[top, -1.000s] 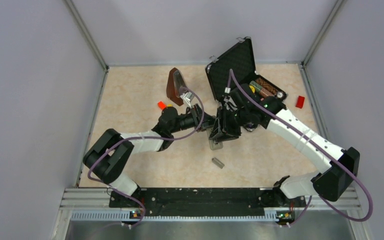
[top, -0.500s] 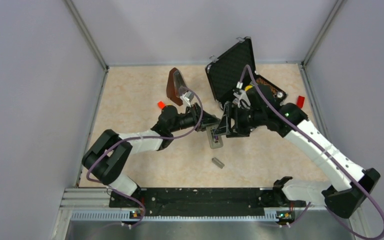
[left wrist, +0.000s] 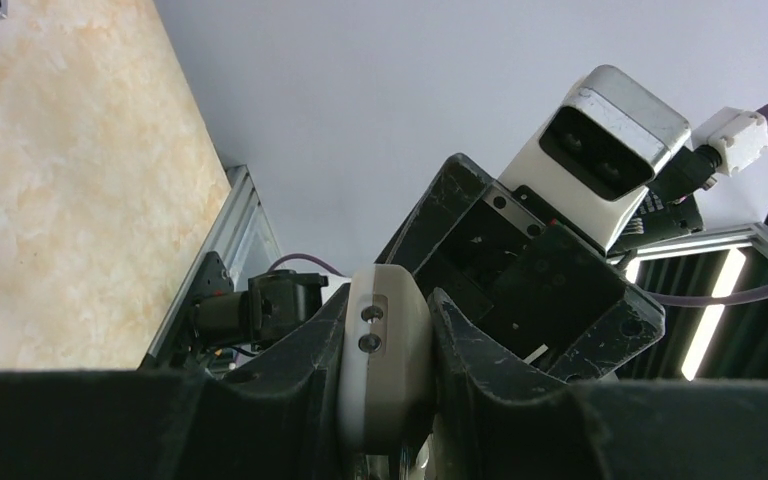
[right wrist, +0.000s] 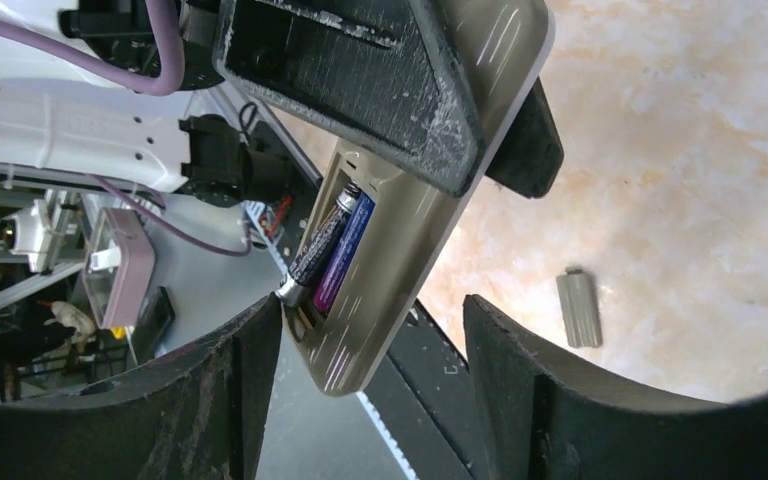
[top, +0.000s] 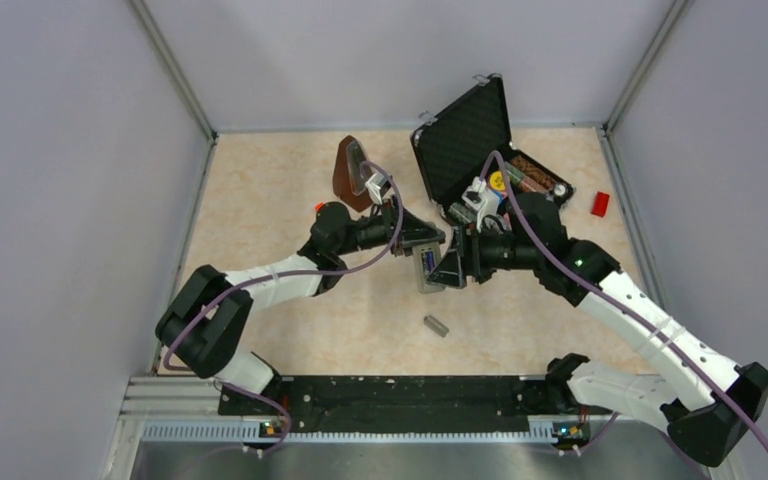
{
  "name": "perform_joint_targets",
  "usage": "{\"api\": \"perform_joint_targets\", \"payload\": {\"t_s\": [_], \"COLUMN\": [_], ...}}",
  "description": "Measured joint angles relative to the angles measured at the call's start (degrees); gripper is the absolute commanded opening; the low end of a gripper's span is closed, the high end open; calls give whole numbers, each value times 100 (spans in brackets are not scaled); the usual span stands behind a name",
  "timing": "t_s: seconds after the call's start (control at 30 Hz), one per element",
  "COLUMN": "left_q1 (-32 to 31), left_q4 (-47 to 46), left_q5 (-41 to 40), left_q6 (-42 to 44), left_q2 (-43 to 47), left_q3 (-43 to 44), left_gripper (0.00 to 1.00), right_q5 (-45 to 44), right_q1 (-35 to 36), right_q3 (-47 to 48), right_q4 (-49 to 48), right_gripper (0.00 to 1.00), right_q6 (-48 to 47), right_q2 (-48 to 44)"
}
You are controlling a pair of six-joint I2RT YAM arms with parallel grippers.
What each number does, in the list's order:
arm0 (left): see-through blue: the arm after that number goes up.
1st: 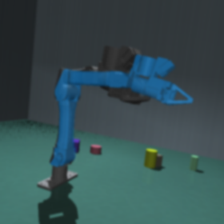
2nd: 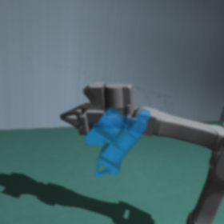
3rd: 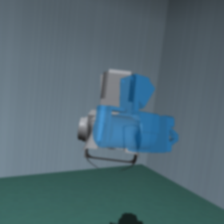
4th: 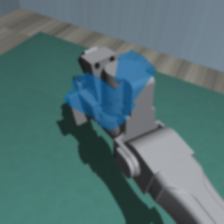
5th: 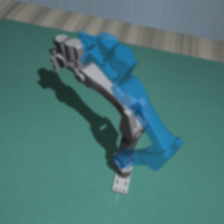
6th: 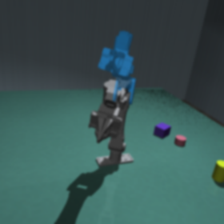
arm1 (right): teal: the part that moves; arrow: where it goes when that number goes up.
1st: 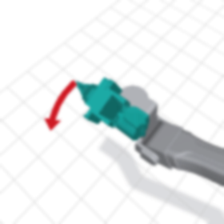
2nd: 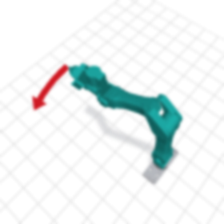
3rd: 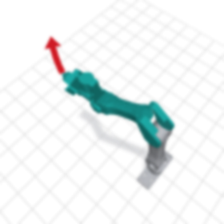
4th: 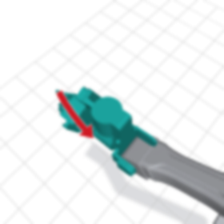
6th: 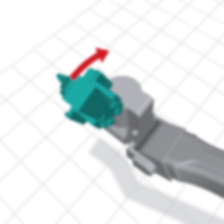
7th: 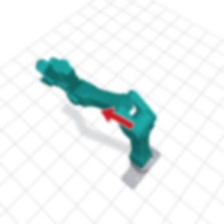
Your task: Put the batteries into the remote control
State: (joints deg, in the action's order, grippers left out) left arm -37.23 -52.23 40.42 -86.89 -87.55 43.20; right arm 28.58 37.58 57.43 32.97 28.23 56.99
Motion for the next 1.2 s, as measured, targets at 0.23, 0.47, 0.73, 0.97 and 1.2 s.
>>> {"api": "perform_joint_targets", "payload": {"t_s": [0.23,0.47,0.73,0.97,1.2], "left_q1": [42,50,70,122,157], "left_q4": [50,101,153,236,389], "left_q5": [76,96,153,323,369], "left_q6": [-4,70,302,398,544], "left_q2": [83,83,186,197,236], "left_q3": [68,74,83,105,105], "left_gripper": [0,0,0,0,0], "right_q5": [212,382,772,1036,1154], "right_q1": [0,-70,-264,-354,-393], "right_q3": [-234,-468,-654,-761,-813], "right_q4": [-702,-1067,-1405,-1659,-1779], "right_gripper": [53,36,28,21,25], "right_q6": [249,619,1051,1373,1700], "right_q2": [-2,0,20,175,291]}}
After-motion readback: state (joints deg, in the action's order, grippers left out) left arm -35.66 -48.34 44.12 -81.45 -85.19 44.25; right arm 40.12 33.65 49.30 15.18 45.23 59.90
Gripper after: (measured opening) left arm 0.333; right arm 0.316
